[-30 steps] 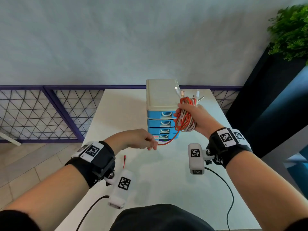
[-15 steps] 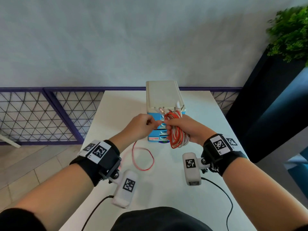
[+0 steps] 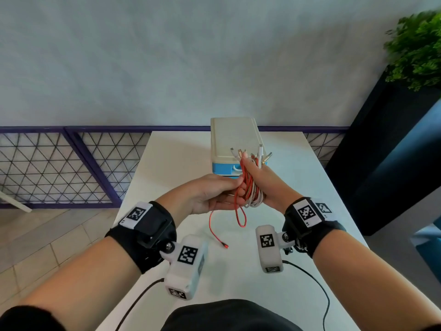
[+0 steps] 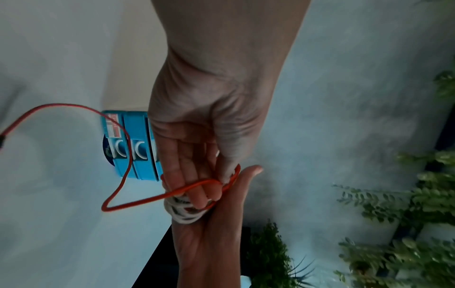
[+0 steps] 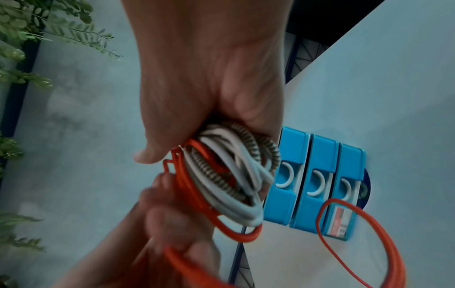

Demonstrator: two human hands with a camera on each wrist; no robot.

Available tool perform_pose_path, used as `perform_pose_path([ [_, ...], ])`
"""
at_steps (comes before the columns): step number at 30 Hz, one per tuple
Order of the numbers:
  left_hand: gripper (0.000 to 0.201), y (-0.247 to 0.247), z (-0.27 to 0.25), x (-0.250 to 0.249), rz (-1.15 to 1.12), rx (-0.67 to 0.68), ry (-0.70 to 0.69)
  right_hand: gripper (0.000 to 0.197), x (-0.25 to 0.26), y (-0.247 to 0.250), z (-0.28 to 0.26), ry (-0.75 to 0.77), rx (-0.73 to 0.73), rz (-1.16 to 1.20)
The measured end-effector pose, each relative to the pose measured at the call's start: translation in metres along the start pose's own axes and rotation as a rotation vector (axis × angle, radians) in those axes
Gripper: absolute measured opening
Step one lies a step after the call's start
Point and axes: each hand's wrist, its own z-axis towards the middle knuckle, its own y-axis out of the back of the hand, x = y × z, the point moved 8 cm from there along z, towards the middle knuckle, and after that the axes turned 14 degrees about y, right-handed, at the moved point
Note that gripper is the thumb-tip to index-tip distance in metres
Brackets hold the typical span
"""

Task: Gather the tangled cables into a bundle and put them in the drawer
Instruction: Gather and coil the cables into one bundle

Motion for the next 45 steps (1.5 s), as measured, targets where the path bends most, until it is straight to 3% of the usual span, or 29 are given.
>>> perform_pose_path([
  [2,0.02,-0.005,0.001,-0.002,0.053,-0.011,-0.021,0.071,0.001,-0.004,-0.001,-0.016,0.024,-0.015],
  [6,0.025,-0.008,0.001,0.0,0.126,-0.02,-0.033,0.018,-0.001,0.009,-0.001,-0.053,-0.072,-0.115],
  [8,0.03,-0.012,0.0,0.006,0.083,0.071,0.002,0.005,0.002,0.017,0.001,-0.03,-0.152,-0.117],
  [12,0.036,-0.01,-0.007,0.036,0.152,0.3,0.148,0.014,0.014,0.042,0.001,0.003,-0.32,0.1],
  [14,0.036,0.0,-0.009,0.053,0.265,0.327,0.183,0.014,0.019,0.055,0.0,0.024,-0.347,0.196],
  [17,0.028,0.018,-0.008,0.06,0.48,0.201,0.159,0.01,0.022,0.058,-0.002,-0.006,-0.284,0.218],
  [21,0.019,0.034,-0.006,0.027,0.863,-0.208,-0.012,0.01,0.019,0.04,-0.005,-0.069,-0.111,0.155],
  [27,0.009,0.028,-0.005,-0.017,0.827,-0.41,-0.28,0.007,0.008,0.023,-0.007,-0.091,0.056,-0.075],
  [32,0.012,0.024,-0.007,-0.037,0.791,-0.518,-0.45,0.019,-0.005,-0.003,-0.018,-0.152,0.217,-0.034],
  [35,0.023,0.026,-0.01,-0.039,0.781,-0.572,-0.447,0.007,-0.007,-0.003,-0.017,-0.114,0.169,-0.054],
  [37,0.034,0.032,-0.007,-0.031,0.743,-0.53,-0.329,0.013,-0.006,0.007,-0.014,-0.085,0.079,-0.075],
  [39,0.038,0.037,-0.002,-0.014,0.546,-0.373,-0.162,0.016,-0.004,0.019,-0.012,-0.054,-0.011,-0.085],
  [42,0.028,0.034,-0.001,0.008,0.228,-0.131,0.005,0.019,-0.004,0.033,-0.009,-0.01,-0.115,-0.13],
  [45,0.018,0.019,-0.003,0.014,0.054,0.005,0.071,0.025,-0.007,0.033,-0.006,0.028,-0.151,-0.209],
])
